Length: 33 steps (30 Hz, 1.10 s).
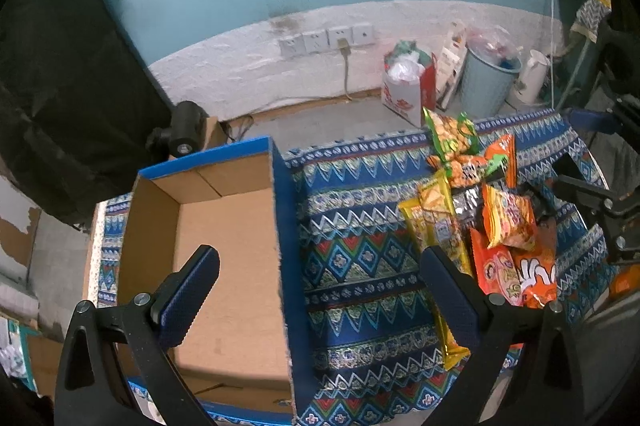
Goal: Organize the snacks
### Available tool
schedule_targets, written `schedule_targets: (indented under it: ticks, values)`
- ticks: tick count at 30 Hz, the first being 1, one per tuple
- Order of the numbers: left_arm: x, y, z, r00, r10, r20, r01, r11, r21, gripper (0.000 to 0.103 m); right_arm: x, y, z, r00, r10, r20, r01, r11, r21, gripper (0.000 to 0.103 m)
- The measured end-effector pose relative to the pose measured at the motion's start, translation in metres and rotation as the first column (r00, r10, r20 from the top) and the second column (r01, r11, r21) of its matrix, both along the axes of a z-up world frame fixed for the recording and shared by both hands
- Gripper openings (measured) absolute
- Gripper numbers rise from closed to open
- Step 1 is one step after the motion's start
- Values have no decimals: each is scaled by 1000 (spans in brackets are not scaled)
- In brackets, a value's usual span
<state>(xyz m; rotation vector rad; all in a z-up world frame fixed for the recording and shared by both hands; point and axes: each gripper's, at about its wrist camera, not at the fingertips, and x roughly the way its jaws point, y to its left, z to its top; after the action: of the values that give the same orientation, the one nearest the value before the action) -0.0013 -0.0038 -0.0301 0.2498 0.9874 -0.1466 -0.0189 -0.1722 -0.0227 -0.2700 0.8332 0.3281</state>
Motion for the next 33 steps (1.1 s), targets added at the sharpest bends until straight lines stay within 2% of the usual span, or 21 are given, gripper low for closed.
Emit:
schedule_targets:
  ticks: [9, 20, 28, 33]
  values:
    - [12, -22, -36, 991, -54, -118, 54, 999, -9, 102, 16, -10, -34, 996, 8, -89, -15, 997, -79, 84]
    - [25, -43, -71, 974, -103, -204, 107, 994, 4, 102, 32, -13, -86, 971, 74, -229, -101, 989, -109, 84]
    - [43, -48, -101, 948, -83, -307, 74, 996, -40, 102, 33, -4, -110, 955, 117, -271, -156, 980, -127, 84]
    - [49, -57, -112, 942, -93, -323, 84, 996, -43, 102, 35, -6, -125, 941, 137, -310, -183, 975, -127, 84]
